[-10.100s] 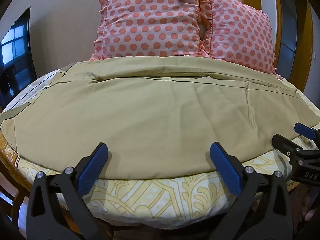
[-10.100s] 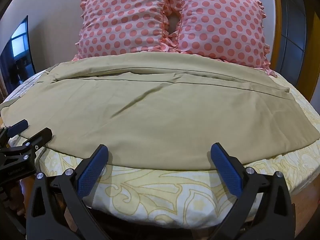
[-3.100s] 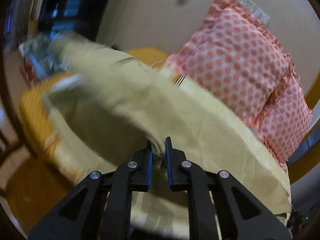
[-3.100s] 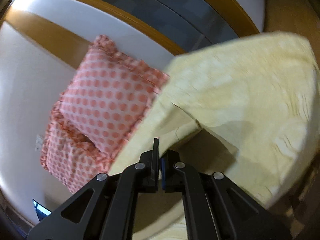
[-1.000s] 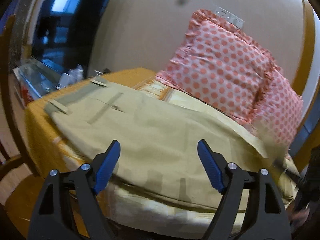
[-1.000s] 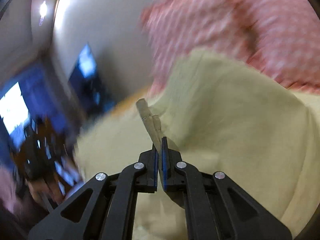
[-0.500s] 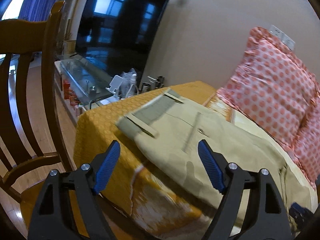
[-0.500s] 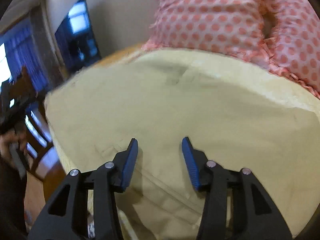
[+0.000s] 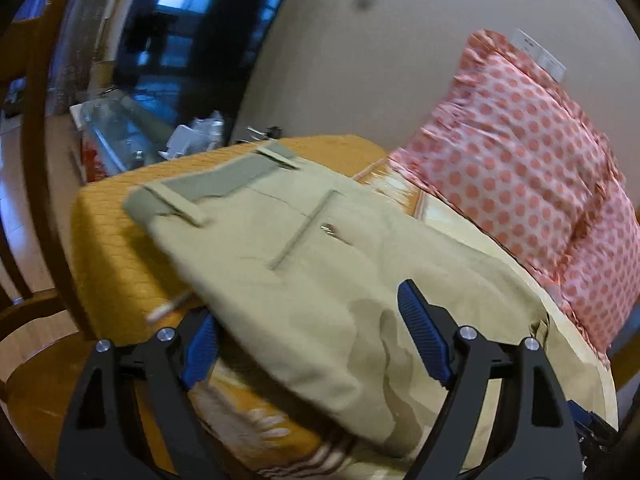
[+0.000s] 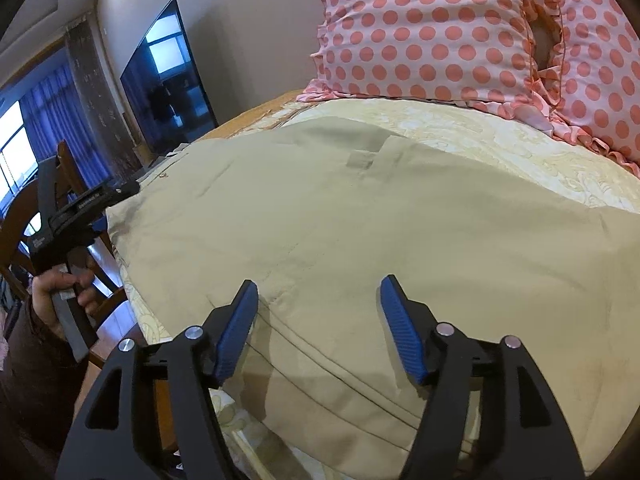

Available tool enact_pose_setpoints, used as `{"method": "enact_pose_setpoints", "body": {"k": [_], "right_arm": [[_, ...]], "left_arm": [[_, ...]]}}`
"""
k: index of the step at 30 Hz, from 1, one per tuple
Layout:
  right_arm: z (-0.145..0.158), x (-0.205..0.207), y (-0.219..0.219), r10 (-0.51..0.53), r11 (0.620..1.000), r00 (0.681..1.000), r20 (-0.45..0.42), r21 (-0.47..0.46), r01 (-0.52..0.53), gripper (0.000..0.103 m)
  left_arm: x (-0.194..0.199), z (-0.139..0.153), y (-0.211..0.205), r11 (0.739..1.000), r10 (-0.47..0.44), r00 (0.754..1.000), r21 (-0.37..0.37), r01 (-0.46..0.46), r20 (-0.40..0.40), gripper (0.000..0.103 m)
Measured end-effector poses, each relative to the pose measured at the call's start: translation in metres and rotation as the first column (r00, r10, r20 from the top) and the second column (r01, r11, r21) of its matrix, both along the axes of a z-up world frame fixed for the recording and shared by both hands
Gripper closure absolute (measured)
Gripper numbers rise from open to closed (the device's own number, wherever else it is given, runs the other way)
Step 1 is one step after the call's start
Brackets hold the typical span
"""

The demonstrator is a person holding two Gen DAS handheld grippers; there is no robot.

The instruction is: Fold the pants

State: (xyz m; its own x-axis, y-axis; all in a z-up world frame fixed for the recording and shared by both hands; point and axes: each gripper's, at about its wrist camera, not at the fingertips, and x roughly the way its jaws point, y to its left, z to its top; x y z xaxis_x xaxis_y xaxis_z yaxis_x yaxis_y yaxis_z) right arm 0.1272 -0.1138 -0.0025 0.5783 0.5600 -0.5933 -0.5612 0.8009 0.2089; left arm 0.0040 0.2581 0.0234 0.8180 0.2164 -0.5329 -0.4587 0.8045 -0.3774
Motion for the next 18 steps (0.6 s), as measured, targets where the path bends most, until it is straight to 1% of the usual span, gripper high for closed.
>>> {"method": "enact_pose_setpoints", "body": {"k": [1,2,3,4,5,6,7,8,10,11,12,14,15,16,17,18], "right_arm": [[0.000,-0.001,-0.001,0.002,1.000,1.000,0.001,0.002,-0.002,0.037],[0.000,-0.002,-0.002,0.003,1.000,1.000,0.003,0.007,-0.003,0.037],[-0.001,-0.003,-0.003,0.005,1.000,1.000,0.003,0.017,-0.005,0.036],[-0.001,-0.004,-0.005,0.006,1.000,1.000,0.003,0.026,-0.006,0.036],[-0.002,-0.005,-0.007,0.006,0.999,1.000,0.003,0.039,-0.006,0.036],[-0.002,-0.006,-0.009,0.005,0.999,1.000,0.001,0.049,-0.006,0.036],[-0.002,-0.006,-0.011,0.005,0.998,1.000,-0.004,0.066,-0.005,0.036],[-0.002,-0.007,-0.014,0.006,0.997,1.000,-0.009,0.082,-0.005,0.036],[-0.001,-0.009,-0.021,0.011,0.994,1.000,-0.021,0.110,-0.009,0.036],[0.000,-0.011,-0.026,0.011,0.992,1.000,-0.030,0.124,-0.007,0.036],[0.001,-0.013,-0.030,0.009,0.991,1.000,-0.030,0.133,-0.004,0.036],[0.004,-0.019,-0.047,-0.018,0.986,1.000,-0.019,0.167,0.021,0.036],[0.006,-0.022,-0.056,-0.033,0.983,0.999,-0.012,0.180,0.035,0.036],[0.008,-0.027,-0.069,-0.065,0.978,0.998,0.000,0.196,0.063,0.036],[0.011,-0.030,-0.083,-0.103,0.972,0.995,0.011,0.212,0.098,0.036],[0.013,-0.035,-0.103,-0.160,0.961,0.987,0.021,0.234,0.151,0.036]], "left_arm": [[0.000,0.000,0.003,1.000,0.007,1.000,-0.029,-0.006,0.016,0.026],[-0.004,-0.001,0.014,0.990,0.020,0.998,-0.137,-0.011,0.063,0.032],[-0.008,-0.003,0.025,0.974,0.042,0.994,-0.226,-0.019,0.097,0.047],[-0.012,-0.006,0.036,0.951,0.066,0.990,-0.308,-0.025,0.123,0.069],[-0.014,-0.008,0.043,0.933,0.082,0.988,-0.360,-0.029,0.134,0.081],[-0.015,-0.011,0.050,0.912,0.087,0.985,-0.409,-0.020,0.147,0.088],[-0.015,-0.013,0.054,0.897,0.083,0.984,-0.442,-0.006,0.157,0.091],[-0.013,-0.010,0.054,0.898,0.078,0.986,-0.439,-0.007,0.145,0.092],[-0.007,0.004,0.045,0.932,0.061,0.991,-0.363,-0.015,0.116,0.094],[-0.002,0.019,0.034,0.953,0.044,0.992,-0.303,-0.006,0.120,0.094],[0.001,0.030,0.028,0.963,0.030,0.992,-0.270,0.004,0.124,0.094],[0.016,0.061,0.000,0.986,-0.024,0.991,-0.161,0.045,0.130,0.095],[0.024,0.076,-0.017,0.992,-0.062,0.989,-0.106,0.076,0.132,0.095],[0.037,0.097,-0.049,0.991,-0.132,0.983,-0.014,0.134,0.127,0.095],[0.044,0.109,-0.073,0.982,-0.185,0.975,0.051,0.181,0.123,0.095],[0.052,0.121,-0.106,0.962,-0.255,0.960,0.129,0.240,0.113,0.095]]}}
